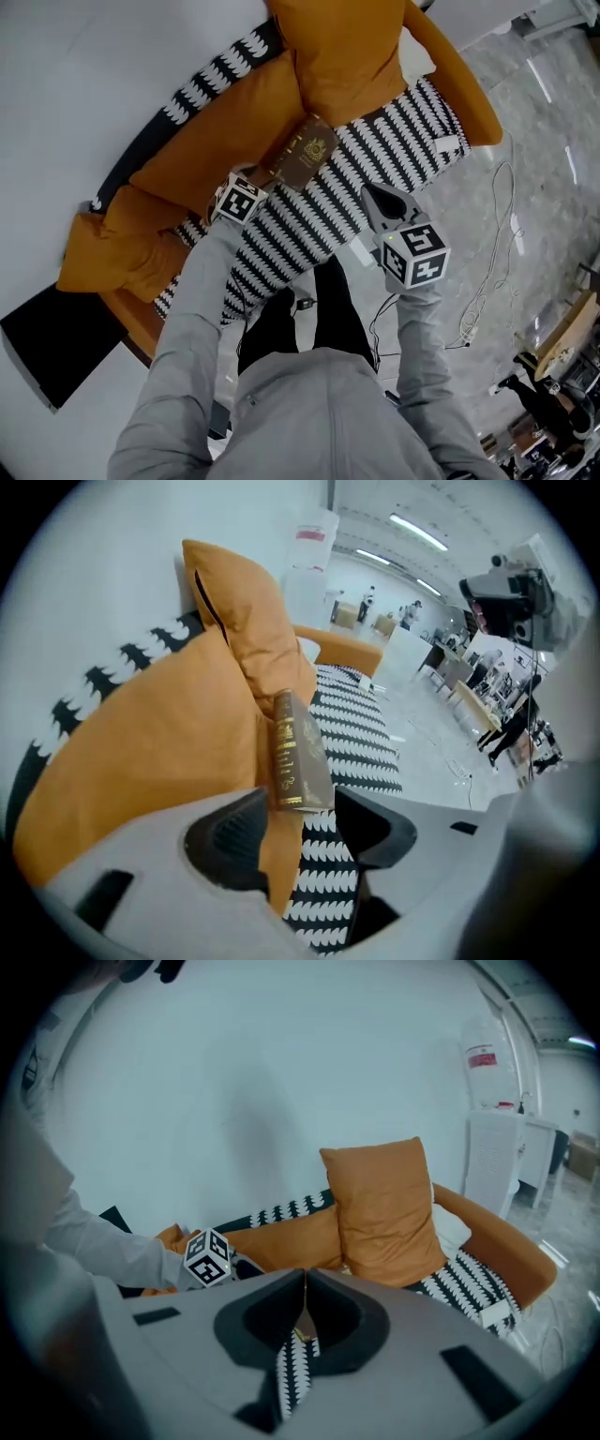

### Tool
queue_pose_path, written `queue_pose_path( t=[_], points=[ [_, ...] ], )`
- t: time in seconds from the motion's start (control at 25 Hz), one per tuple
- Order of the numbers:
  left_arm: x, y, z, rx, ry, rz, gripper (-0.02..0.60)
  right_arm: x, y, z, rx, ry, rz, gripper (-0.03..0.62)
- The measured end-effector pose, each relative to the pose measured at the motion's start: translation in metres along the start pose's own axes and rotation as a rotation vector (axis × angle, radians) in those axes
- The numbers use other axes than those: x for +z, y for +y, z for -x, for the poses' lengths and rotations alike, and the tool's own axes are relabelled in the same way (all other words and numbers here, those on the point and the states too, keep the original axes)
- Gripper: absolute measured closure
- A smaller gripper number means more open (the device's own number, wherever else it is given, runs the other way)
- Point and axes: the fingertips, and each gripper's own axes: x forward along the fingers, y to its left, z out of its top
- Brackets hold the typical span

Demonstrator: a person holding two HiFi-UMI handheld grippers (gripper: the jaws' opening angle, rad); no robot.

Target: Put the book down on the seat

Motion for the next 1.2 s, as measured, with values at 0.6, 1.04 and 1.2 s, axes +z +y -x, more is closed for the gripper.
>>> queue_pose_path(
  t=[0.6, 1.04, 1.2],
  points=[
    [0.055, -0.052, 0.224, 0.087, -0.399, 0.025, 0.457, 0.05, 0.093, 0.135, -0.197, -0.212, 0.1, 0.563],
    [0.086, -0.101, 0.338, 0.159, -0.586, -0.089, 0.537, 0.093, 0.137, 0.221, -0.272, -0.373, 0.174, 0.563],
    [0.103, -0.122, 0.38, 0.179, -0.678, -0.117, 0.541, 0.105, 0.149, 0.247, -0.295, -0.431, 0.196, 0.563]
  ],
)
